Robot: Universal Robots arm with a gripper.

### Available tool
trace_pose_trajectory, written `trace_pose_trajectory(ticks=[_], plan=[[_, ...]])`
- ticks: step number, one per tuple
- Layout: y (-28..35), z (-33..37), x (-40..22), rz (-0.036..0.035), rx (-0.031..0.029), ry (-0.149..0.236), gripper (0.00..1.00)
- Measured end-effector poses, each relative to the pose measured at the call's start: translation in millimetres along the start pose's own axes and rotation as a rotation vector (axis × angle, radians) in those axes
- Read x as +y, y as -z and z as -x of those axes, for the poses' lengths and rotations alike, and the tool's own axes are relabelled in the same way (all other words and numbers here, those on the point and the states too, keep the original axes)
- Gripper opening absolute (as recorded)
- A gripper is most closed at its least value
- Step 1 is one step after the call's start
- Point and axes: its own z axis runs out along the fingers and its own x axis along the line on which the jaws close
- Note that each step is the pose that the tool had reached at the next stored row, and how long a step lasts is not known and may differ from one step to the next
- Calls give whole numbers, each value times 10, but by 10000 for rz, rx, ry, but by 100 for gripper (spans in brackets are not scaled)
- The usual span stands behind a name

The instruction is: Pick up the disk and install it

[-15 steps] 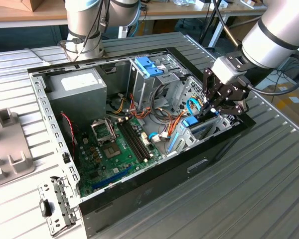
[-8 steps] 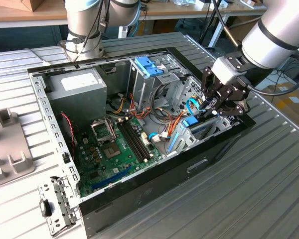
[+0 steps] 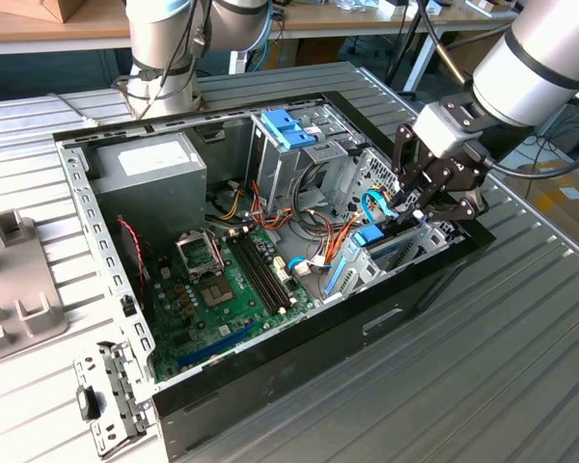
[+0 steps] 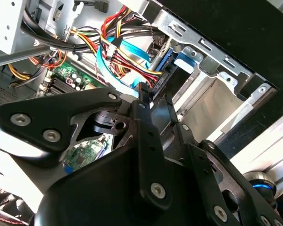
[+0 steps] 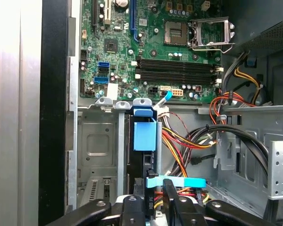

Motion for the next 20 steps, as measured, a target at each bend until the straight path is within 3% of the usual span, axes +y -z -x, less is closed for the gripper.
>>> trace_pose_trajectory(ticks=[2,6,7,8,10,20], plan=[[39,6,0,0,-3,0,30],[39,10,0,0,-9,1,29],[39,11,0,0,-12,1,22],[31,10,0,1,-16,0,22],[6,6,1,9,-19,-2,11],[-71,-6,-1,30,-18,-5,11]])
